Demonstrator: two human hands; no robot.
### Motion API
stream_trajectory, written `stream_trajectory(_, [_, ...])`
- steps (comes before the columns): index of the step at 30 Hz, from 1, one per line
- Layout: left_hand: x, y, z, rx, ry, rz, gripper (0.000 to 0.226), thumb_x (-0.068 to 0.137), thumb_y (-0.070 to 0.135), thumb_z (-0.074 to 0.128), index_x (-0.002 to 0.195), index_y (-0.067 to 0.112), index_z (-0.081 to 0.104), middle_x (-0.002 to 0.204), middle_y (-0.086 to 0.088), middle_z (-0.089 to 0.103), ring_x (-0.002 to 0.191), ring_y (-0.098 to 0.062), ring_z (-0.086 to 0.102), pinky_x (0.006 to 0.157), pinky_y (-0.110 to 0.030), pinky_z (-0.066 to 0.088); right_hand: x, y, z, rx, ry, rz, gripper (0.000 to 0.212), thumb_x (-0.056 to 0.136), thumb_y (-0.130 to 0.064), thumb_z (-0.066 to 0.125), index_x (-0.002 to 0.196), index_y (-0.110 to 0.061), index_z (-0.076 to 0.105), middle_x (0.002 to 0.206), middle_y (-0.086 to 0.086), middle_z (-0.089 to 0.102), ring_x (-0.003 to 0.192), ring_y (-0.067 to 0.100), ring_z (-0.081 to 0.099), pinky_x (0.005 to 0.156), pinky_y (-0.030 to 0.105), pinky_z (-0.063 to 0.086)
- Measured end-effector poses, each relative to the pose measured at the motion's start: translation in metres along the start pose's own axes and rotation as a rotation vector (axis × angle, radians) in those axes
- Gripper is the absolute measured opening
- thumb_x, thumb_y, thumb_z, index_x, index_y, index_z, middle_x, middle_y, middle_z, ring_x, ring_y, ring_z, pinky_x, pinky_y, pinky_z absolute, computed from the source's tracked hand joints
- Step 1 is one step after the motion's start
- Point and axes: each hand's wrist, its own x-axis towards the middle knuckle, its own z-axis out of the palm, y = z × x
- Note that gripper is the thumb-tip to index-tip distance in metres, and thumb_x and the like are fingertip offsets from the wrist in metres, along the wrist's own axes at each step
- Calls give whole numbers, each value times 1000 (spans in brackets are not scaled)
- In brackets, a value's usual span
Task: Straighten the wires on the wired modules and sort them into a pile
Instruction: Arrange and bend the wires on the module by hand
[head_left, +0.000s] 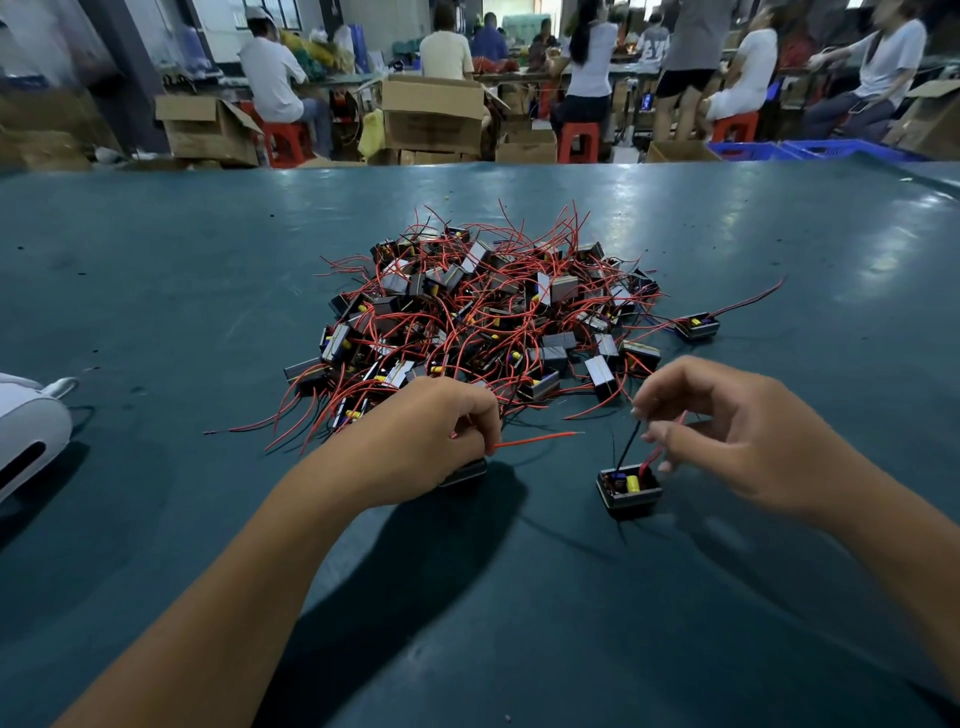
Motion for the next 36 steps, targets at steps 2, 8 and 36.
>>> stream_trajectory(2, [0,-1,0,9,5,-5,28,89,4,57,77,28,66,68,8,61,52,-2,47,51,-10,36,-1,-4,1,-61,-39,-22,24,87,-8,71,95,-30,64,93,-5,67,79,19,70,74,36,59])
stream_trajectory(8, [0,-1,2,43,16,13,28,88,4,56,80,30,65,72,11,62,59,-6,51,54,-15,39,-6,-20,5,-144,-134,-127,15,80,-35,74,85,-30,61,75,-9,65,63,13,62,62,22,50])
stream_trajectory(36, [2,31,42,-605,205,171,7,100,13,58,96,9,62,71,4,66,61,-12,59,60,-23,50,-4,-27,69,532,216,211,12,86,-18,66,93,-11,74,76,12,71,68,16,68,56,25,56])
